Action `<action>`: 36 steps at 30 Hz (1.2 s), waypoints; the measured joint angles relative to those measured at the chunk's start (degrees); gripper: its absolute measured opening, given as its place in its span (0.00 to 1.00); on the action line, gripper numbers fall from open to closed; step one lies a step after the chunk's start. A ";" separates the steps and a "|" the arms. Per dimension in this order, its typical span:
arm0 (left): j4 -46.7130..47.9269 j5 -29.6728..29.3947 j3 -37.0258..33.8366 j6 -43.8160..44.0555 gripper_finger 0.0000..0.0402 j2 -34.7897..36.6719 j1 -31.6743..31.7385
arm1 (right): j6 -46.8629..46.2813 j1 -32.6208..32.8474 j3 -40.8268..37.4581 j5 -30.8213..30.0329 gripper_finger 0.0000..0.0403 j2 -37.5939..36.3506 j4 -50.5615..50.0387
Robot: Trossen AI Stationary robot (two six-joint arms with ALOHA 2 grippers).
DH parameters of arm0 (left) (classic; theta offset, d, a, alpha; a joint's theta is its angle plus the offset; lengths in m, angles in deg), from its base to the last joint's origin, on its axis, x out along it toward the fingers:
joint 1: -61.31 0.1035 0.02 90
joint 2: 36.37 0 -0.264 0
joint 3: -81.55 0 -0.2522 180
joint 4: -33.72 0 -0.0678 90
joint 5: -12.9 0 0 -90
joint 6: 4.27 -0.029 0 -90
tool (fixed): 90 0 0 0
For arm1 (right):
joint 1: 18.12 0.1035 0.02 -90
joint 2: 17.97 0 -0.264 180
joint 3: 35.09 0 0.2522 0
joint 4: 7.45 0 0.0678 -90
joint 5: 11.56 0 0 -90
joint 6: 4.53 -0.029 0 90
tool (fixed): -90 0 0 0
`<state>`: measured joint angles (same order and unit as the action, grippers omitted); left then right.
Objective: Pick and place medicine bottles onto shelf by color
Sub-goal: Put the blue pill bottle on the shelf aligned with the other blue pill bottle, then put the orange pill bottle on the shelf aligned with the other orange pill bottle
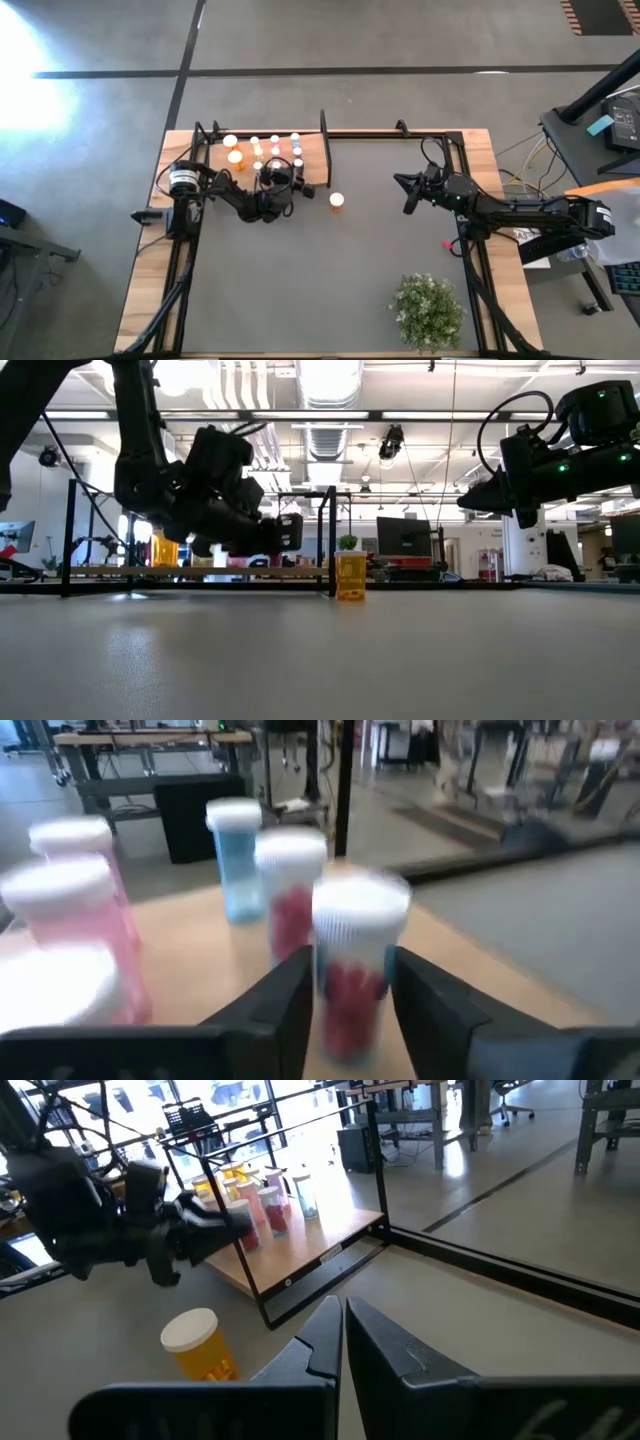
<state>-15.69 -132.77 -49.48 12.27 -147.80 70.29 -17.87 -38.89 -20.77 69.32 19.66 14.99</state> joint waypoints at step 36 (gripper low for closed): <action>1.23 0.37 -1.12 -2.23 0.61 10.35 -11.91 | 0.00 0.00 0.00 0.00 0.02 0.02 0.00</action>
<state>-14.45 -132.40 -50.60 10.04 -137.45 58.39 -17.87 -38.89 -20.77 69.32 19.68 14.99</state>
